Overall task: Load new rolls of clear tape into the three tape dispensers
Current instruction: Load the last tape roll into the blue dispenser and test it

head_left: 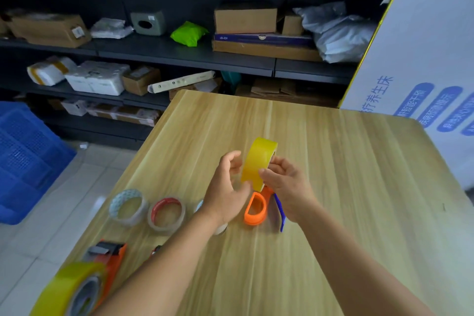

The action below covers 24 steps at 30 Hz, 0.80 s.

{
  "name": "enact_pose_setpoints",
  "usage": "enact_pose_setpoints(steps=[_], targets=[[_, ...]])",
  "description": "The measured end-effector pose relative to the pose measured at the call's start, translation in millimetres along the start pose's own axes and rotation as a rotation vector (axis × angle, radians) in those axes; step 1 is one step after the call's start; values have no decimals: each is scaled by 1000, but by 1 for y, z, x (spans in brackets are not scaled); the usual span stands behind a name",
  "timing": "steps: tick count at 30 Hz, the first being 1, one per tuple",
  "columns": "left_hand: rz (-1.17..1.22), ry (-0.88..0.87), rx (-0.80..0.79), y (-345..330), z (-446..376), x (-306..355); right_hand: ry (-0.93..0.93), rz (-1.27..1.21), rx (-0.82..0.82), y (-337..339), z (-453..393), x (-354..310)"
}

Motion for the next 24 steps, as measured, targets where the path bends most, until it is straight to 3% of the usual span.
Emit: enact_pose_setpoints(steps=[12, 24], targets=[[-551, -373, -108, 7, -18, 33, 132, 331, -50, 9, 9, -9], [-439, -191, -164, 10, -24, 39, 88, 437, -36, 15, 10, -4]])
Point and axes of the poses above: each hand's wrist, its own z-axis away from the middle knuckle, its own y-axis out of the back of the hand, x = y × z, the point moved 1 cm from there along -z, towards the middle knuckle, and after that the axes turned 1 degree about z, right-handed, at the moved point
